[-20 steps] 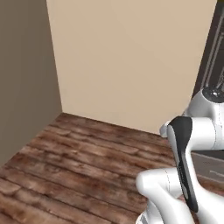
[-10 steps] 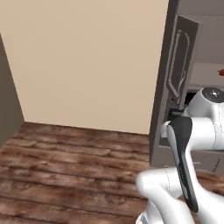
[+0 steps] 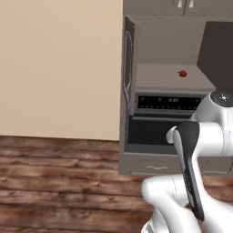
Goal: Pick the bell peppers from the cabinet and place them in one bowl. Pick the tangerine from the sink and place it in the other bowl.
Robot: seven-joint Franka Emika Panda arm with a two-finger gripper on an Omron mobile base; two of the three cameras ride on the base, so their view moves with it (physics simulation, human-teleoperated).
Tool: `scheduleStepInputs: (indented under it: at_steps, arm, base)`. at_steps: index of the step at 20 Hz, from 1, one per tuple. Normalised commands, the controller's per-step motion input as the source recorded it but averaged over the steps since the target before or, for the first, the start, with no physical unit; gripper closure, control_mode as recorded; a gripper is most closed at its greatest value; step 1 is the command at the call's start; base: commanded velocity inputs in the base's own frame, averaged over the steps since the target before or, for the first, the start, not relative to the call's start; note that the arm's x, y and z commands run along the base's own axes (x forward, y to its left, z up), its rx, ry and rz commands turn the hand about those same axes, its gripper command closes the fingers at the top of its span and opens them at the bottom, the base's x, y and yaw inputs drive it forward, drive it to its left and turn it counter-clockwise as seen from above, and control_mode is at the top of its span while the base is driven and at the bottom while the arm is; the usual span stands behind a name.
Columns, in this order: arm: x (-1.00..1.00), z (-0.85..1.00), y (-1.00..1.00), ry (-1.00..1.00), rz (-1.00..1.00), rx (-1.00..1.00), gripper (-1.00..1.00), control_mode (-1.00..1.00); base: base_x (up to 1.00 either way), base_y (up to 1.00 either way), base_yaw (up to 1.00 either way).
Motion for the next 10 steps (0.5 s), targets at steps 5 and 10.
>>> scheduleStepInputs:
  at_steps: [5, 10]
  arm:
    - [0.00, 0.00, 0.00, 0.00, 0.00, 0.00, -1.00, 1.00]
    - [0.00, 0.00, 0.00, 0.00, 0.00, 0.00, -1.00, 1.00]
  base:
    - [0.23, -0.98, 0.02]
    - [0.42, -0.17, -0.22]
